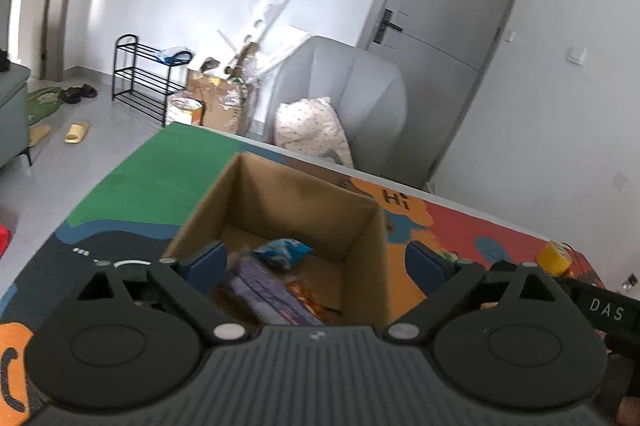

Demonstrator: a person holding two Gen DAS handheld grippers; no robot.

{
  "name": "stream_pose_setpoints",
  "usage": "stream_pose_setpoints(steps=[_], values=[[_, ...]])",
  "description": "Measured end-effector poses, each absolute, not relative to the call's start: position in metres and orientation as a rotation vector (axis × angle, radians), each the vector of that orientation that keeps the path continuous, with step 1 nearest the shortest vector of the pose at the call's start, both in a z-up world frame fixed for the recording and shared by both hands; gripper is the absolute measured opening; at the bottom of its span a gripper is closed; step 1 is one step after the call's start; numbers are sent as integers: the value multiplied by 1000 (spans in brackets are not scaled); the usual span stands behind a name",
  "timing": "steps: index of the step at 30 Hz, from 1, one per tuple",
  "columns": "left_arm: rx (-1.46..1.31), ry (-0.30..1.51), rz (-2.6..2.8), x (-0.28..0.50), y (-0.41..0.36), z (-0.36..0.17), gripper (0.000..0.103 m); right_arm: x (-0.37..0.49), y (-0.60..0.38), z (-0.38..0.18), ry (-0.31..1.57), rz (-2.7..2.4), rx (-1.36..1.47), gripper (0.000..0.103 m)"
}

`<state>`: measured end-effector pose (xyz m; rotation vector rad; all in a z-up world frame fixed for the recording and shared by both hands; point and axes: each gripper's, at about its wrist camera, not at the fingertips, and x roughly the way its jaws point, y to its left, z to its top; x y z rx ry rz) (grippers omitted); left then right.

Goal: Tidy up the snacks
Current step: 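Move both open tools back to the snack pile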

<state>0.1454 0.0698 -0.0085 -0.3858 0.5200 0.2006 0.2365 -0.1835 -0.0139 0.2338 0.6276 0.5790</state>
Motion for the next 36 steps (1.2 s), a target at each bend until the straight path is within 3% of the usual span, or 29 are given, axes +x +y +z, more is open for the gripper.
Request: stream_pose_setpoints(steps=[10, 36], values=[[-351, 541, 144, 145, 37, -8, 98, 229, -229, -23, 626, 513, 271, 80], [-266, 569, 29, 142, -49, -28, 96, 220, -296, -60, 681, 461, 289, 81]])
